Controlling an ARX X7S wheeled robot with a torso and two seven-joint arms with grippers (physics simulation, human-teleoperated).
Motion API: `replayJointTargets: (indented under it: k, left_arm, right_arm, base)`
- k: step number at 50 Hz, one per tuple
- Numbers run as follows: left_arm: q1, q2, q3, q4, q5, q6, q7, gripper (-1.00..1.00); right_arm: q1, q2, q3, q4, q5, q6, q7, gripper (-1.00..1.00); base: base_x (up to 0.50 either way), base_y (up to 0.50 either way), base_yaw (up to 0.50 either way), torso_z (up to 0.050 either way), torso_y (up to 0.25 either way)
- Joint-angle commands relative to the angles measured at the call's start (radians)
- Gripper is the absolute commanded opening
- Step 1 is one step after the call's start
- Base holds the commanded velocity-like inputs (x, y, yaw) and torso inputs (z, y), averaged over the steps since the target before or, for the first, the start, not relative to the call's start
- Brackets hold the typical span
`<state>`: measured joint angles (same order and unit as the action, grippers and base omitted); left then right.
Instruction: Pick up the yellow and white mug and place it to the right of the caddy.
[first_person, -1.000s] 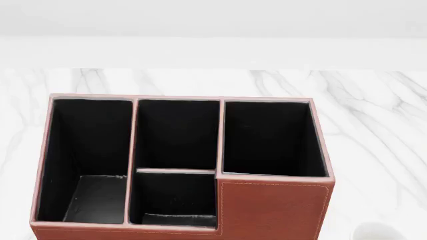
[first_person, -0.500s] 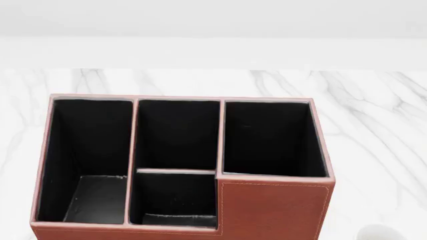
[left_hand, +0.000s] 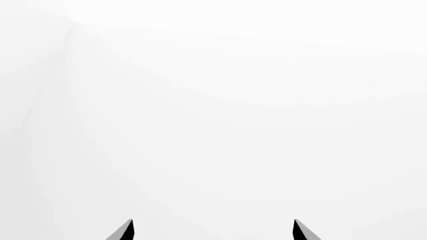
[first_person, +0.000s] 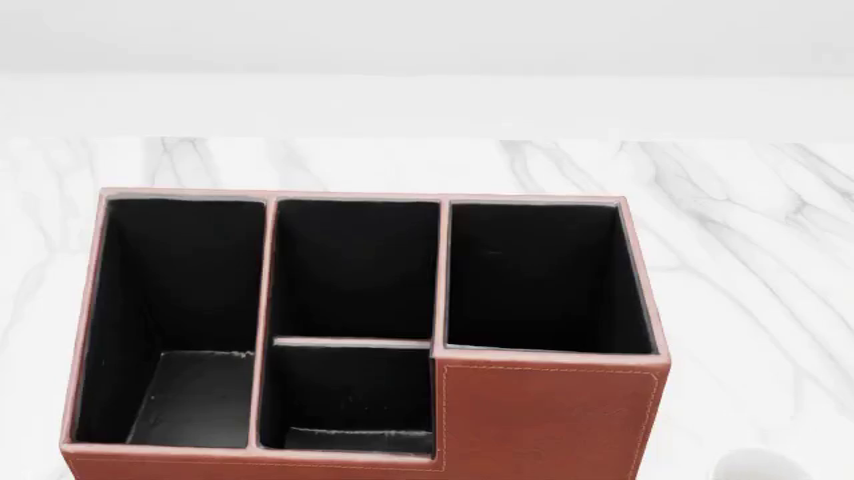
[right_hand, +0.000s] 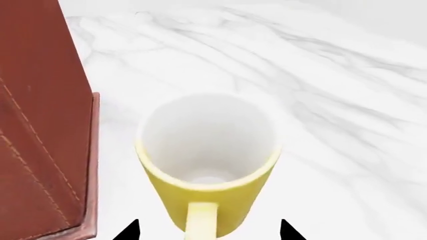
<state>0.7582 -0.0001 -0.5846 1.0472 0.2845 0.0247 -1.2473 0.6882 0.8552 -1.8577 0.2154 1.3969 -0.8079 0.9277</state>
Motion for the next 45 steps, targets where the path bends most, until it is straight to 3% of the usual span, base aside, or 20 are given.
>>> replayJointTargets:
  k: [1, 45]
  left_arm:
    - [0.002, 0.0, -0.005, 0.0, -0.005, 0.002, -0.001, 1.0]
    - [0.023, 0.0, -0.016, 0.0, -0.031, 0.02, -0.007, 1.0]
  right_arm:
    - [0.004, 0.042, 0.01, -0.058, -0.069, -0.029, 0.08, 1.0]
    - [0.148, 0.283, 0.051, -0.451, -0.431, 0.054, 0.36, 1.0]
  base:
    - [0.0, 0.0, 0.0, 0.0, 0.0]
    - [0.0, 0.0, 0.0, 0.0, 0.0]
